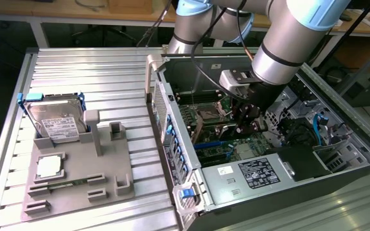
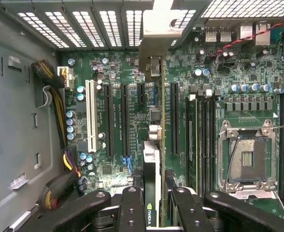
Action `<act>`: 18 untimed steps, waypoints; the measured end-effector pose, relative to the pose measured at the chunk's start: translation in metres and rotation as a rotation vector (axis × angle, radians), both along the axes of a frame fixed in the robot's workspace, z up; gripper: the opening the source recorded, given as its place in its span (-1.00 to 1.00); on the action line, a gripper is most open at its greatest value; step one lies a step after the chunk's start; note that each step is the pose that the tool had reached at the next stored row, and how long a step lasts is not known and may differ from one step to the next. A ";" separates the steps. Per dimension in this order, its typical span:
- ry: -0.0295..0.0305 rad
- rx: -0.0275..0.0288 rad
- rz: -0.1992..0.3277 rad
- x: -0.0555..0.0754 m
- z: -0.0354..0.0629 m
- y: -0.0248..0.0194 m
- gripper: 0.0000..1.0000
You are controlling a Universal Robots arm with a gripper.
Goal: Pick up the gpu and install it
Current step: 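Insert the gpu into the slot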
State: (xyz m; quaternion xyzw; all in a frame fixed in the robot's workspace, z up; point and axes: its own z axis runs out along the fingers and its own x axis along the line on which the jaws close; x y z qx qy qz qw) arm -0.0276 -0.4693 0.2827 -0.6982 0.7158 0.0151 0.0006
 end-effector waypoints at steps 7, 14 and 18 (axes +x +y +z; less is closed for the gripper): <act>-0.0005 -0.0003 0.000 0.000 -0.0047 0.0000 -0.47; -0.0006 0.0000 0.000 0.000 -0.0053 0.0000 -0.47; -0.0008 0.0024 0.000 0.000 -0.0058 0.0000 -0.47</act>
